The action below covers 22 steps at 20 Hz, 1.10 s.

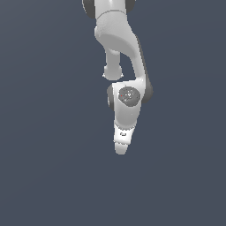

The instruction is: Pick up the object and move it to a goal position.

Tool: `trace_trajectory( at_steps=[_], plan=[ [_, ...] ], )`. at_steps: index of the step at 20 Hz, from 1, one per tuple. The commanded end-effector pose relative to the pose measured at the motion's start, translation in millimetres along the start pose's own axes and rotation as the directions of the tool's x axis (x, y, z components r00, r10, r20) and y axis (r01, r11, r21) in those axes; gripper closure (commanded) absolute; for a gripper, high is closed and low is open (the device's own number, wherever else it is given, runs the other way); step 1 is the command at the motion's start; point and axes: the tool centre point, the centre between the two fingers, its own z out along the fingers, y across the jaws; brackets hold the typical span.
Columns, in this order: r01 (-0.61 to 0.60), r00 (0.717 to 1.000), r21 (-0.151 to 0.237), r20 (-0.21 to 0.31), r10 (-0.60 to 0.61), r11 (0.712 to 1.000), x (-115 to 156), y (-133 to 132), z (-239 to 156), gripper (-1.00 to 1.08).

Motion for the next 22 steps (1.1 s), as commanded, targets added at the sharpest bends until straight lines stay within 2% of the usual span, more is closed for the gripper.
trace_trajectory(
  at_steps=[1,13,22],
  plan=[
    [0.001,1.000,-0.002,0.000,-0.001,1.000,-0.7,-2.8,-25.7,1.08],
    [0.001,1.000,-0.001,-0.001,-0.001,1.000,-4.3,-16.5,-157.1,1.08],
    [0.000,1.000,-0.002,-0.002,0.000,1.000,-5.9,-19.0,-206.6,1.08]
  ],
)
